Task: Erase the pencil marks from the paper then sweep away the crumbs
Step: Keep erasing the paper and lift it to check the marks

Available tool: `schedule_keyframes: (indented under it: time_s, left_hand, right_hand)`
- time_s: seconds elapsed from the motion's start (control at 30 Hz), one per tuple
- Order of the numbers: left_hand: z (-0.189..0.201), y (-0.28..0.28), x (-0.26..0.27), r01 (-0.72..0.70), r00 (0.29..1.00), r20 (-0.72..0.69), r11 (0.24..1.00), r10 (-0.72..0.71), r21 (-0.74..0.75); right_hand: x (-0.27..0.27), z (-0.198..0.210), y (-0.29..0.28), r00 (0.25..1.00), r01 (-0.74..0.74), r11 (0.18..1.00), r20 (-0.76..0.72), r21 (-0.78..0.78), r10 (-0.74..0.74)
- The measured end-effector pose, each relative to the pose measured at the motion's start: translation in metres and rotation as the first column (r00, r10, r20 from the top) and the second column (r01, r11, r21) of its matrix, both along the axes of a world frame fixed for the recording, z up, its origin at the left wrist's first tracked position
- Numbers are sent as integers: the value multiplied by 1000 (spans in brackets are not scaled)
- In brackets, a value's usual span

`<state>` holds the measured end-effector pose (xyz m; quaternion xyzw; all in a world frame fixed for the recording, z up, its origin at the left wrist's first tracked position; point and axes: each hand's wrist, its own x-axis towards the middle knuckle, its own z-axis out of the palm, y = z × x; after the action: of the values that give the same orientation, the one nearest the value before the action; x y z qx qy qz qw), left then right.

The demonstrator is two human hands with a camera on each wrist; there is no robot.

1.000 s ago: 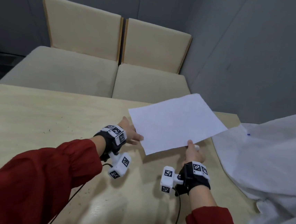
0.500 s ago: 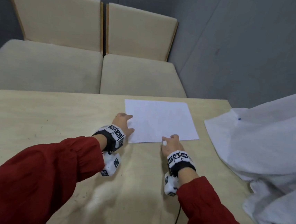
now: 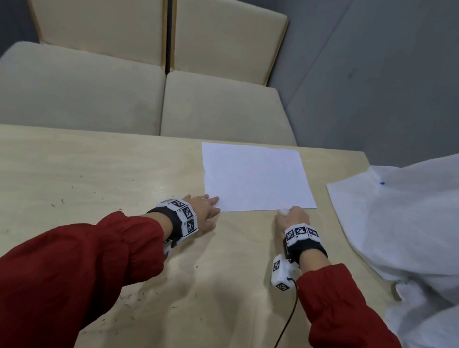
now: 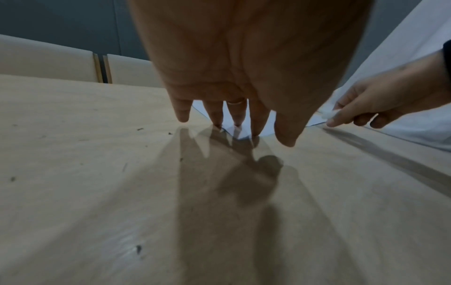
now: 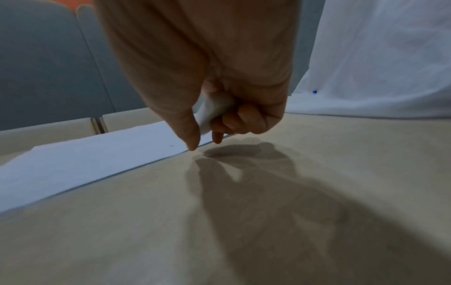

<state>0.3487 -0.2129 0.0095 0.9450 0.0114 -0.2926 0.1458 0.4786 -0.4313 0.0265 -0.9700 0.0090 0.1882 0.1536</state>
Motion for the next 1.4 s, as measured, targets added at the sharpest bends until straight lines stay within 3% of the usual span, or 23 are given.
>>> schedule_keyframes:
  time_s: [0.1, 0.23, 0.33, 0.47, 0.57, 0.67, 0.77, 0.87, 0.93, 1.03, 1.13, 1.2, 1.27, 1.33, 1.4]
  left_hand:
    - [-3, -1, 0, -3, 1000, 17, 1000, 3, 18]
    - [5, -5, 8, 14, 984, 173, 995, -31, 102]
    - [15, -9, 30, 23, 967, 251, 998, -36, 52]
    - [11, -26, 64, 84, 972, 224, 996, -77, -26]
    - [-2, -37, 78, 114, 975, 191, 993, -113, 7]
    - [-11, -37, 81, 111, 991, 71, 993, -114, 48]
    - [-12, -37, 83, 122, 992, 28, 991, -124, 51]
    - [-11, -36, 87, 139, 990, -7, 988, -139, 71]
    - [-11, -34, 88, 168, 986, -16, 982, -167, 91]
    - [-2, -28, 92, 223, 973, 36, 966, -229, 132]
    - [5, -16, 104, 157, 974, 144, 980, -174, 124]
    - [-2, -10, 113, 130, 986, 90, 983, -142, 128]
    - [-9, -11, 117, 140, 990, -5, 978, -141, 155]
    - [-10, -13, 121, 146, 989, -12, 972, -147, 184]
    - [-3, -13, 126, 151, 985, 53, 961, -167, 230]
  right_hand:
    - [0, -13, -1, 1000, -29, 1000, -6, 0, 29]
    - [-1, -22, 2, 998, -60, 997, 33, 38, 59]
    - [11, -23, 7, 988, -110, 993, 110, 45, 105]
    - [24, -22, 13, 986, -106, 989, 137, 103, 92]
    - [24, -24, 18, 982, -89, 980, 182, 180, 56]
    - [17, -32, 19, 960, -242, 955, 185, 171, 210]
    - [-2, -31, 16, 894, -447, 888, 47, 108, 445]
    - [-32, -21, 11, 833, -543, 828, -30, 141, 552]
    - [-49, -10, 8, 845, -499, 816, -44, 291, 532]
    - [-38, 1, 12, 951, -281, 832, 24, 479, 307]
    - [6, -4, 15, 975, -218, 882, 143, 419, 173]
    - [23, -14, 15, 952, -304, 913, 128, 271, 279]
    - [19, -25, 16, 898, -440, 889, 55, 129, 436]
    - [8, -27, 14, 873, -477, 853, 7, 210, 487]
    - [8, -19, 12, 911, -383, 852, -6, 358, 412]
